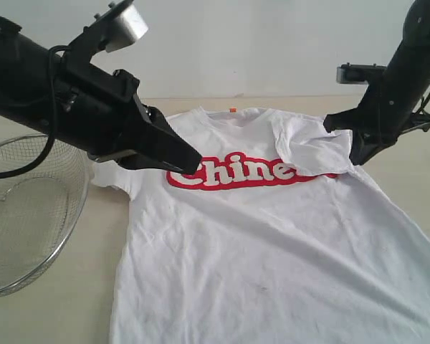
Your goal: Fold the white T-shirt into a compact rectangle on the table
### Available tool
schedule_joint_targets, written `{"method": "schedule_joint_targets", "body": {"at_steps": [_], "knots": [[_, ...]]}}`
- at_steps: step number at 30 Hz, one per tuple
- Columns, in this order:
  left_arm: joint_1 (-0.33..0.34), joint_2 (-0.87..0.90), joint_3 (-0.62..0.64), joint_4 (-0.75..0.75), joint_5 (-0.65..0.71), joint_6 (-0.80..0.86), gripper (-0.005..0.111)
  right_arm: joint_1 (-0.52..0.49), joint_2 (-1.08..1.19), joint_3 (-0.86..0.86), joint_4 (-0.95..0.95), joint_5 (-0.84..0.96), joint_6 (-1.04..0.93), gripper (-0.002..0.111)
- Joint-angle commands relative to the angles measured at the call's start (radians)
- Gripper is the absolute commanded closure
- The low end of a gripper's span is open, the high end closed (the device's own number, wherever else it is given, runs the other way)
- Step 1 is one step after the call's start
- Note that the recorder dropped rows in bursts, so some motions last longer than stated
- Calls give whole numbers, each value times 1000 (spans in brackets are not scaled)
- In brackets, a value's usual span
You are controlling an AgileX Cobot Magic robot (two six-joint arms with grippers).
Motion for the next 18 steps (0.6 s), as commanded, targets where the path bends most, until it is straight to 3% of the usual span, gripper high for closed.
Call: {"method": "schedule_joint_targets", "body": {"at_steps": [1, 4, 8, 10, 16, 18], "knots": [[-5, -7, 4, -12, 7, -9, 102, 9, -48, 81, -37, -70, -45, 108], [-5, -7, 4, -12, 9, -9, 102, 9, -58, 87, -46, -72, -64, 96], [-5, -7, 4, -12, 15, -12, 102, 9, -59, 87, -46, -74, -66, 62], [-5, -7, 4, -12, 20, -12, 102, 11, -54, 87, -46, -74, -64, 52], [-5, -7, 4, -12, 20, -12, 102, 11, -19, 88, -100, -76, -61, 68], [-5, -7, 4, -12, 20, -12, 102, 11, -13, 88, -112, -78, -61, 68]]}}
